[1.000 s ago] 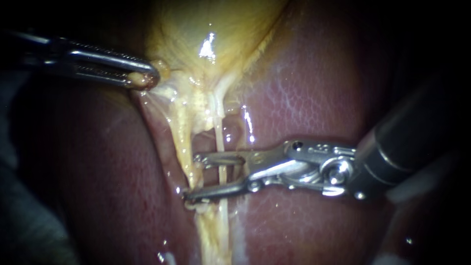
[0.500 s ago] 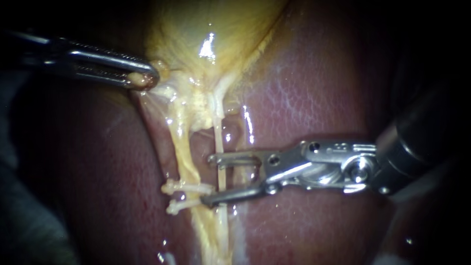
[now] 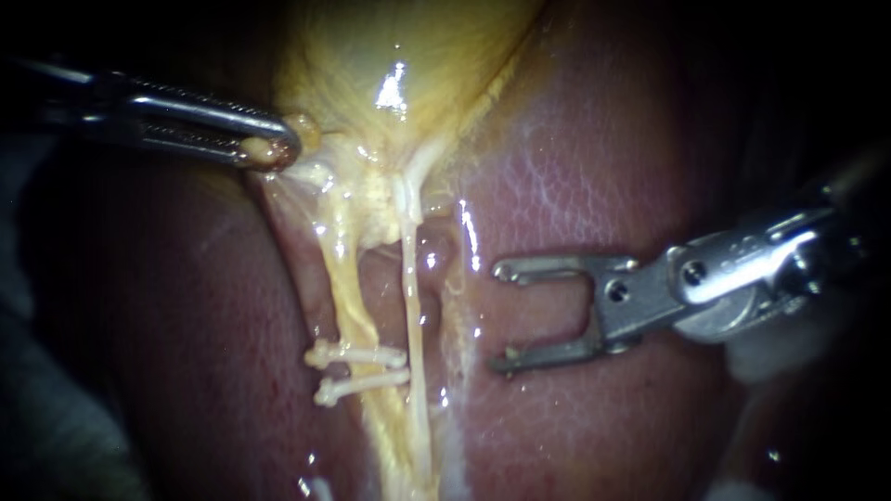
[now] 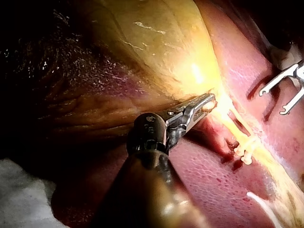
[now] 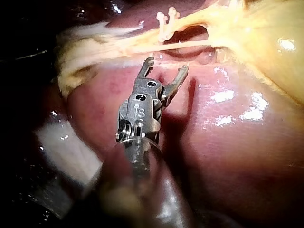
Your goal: Going back second clip left tube
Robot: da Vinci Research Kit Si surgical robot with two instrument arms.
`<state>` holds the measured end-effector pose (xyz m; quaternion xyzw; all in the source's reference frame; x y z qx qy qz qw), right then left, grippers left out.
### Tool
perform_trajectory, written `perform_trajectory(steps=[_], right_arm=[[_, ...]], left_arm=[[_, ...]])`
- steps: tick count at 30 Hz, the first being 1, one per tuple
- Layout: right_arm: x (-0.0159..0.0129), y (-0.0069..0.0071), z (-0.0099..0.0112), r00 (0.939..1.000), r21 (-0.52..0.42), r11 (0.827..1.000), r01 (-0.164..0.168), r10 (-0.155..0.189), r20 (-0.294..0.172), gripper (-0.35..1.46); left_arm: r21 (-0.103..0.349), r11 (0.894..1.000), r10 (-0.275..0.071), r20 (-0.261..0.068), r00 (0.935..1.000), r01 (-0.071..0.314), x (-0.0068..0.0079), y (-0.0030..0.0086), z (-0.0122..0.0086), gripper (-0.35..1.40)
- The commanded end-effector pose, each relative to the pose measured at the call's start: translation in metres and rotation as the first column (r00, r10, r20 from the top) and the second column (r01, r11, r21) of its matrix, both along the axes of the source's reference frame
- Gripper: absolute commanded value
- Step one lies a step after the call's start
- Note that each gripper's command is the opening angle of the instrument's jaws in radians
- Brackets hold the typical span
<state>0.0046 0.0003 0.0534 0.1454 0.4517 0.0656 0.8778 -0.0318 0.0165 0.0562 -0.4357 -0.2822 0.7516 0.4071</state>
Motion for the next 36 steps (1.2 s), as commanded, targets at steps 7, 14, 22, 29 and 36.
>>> perform_trajectory(steps=[7,14,22,29,36], right_arm=[[-0.0012,0.0014,-0.0006,0.9999,-0.003,1.000,-0.008,0.008,0.007,0.50],[-0.0013,0.0014,-0.0006,1.0000,0.005,1.000,0.002,-0.002,-0.001,0.49],[-0.0018,0.0014,-0.0005,1.0000,0.006,1.000,0.004,-0.004,-0.002,0.49],[-0.0020,0.0017,-0.0006,1.0000,0.007,1.000,0.003,-0.003,-0.001,0.49],[-0.0023,0.0021,-0.0009,1.0000,0.011,1.000,0.004,-0.004,0.001,0.50]], left_arm=[[0.000,1.000,0.000,0.000,1.0000,0.000,0.0000,0.0000,0.0000,-0.35],[-0.003,1.000,-0.003,-0.002,1.0000,0.003,-0.0004,-0.0002,0.0004,-0.35],[-0.019,1.000,-0.007,-0.009,0.9999,0.007,-0.0021,-0.0006,0.0038,-0.35],[-0.013,1.000,0.005,-0.002,1.0000,-0.005,-0.0037,-0.0015,0.0072,-0.35],[-0.012,1.000,0.005,-0.002,1.0000,-0.005,-0.0039,-0.0014,0.0070,-0.35]])
